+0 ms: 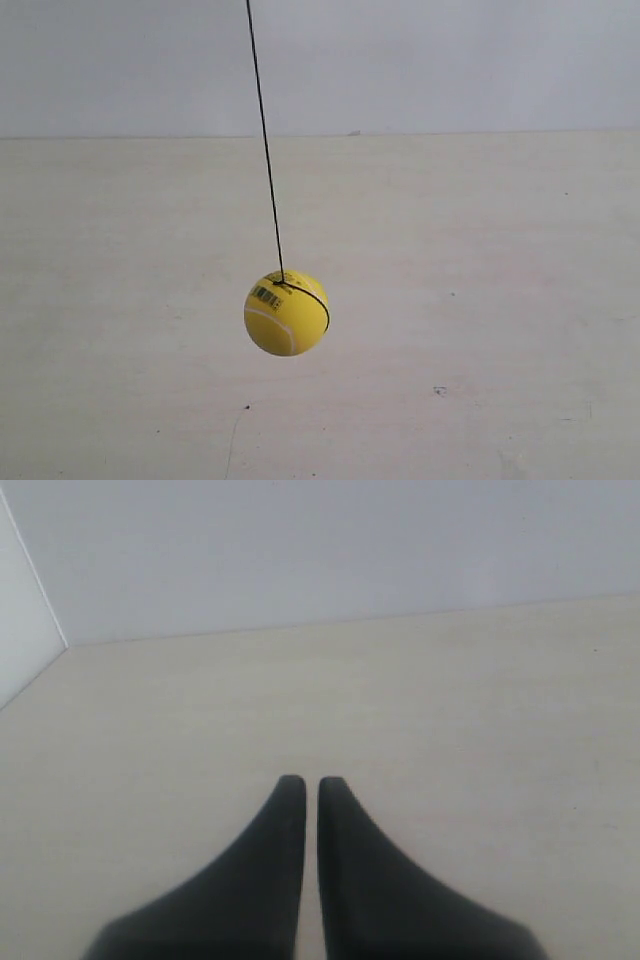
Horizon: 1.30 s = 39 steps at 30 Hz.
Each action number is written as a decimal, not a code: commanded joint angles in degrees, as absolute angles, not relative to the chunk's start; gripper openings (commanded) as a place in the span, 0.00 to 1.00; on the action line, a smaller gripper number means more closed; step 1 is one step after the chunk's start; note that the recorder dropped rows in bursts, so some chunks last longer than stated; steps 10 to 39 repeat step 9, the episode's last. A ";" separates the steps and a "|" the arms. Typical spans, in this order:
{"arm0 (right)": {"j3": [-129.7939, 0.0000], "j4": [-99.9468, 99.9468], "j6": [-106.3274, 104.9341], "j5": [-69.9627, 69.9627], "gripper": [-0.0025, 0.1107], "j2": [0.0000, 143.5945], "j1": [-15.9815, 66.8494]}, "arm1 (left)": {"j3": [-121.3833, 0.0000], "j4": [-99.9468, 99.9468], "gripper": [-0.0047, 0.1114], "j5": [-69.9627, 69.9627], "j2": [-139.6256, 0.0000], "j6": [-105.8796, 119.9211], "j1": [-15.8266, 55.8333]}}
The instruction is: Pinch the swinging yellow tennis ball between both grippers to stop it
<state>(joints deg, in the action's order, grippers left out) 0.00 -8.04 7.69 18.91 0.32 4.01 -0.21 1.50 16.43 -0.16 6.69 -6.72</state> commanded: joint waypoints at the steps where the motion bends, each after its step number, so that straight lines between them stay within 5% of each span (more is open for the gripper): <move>1: 0.00 -8.16 7.60 18.77 0.02 0.00 3.88 | 0.00 1.52 0.08 16.25 0.00 6.26 -6.78; 39: 0.00 -8.16 7.60 18.50 0.02 0.00 3.88 | 0.00 1.52 0.08 16.25 0.00 6.26 -6.78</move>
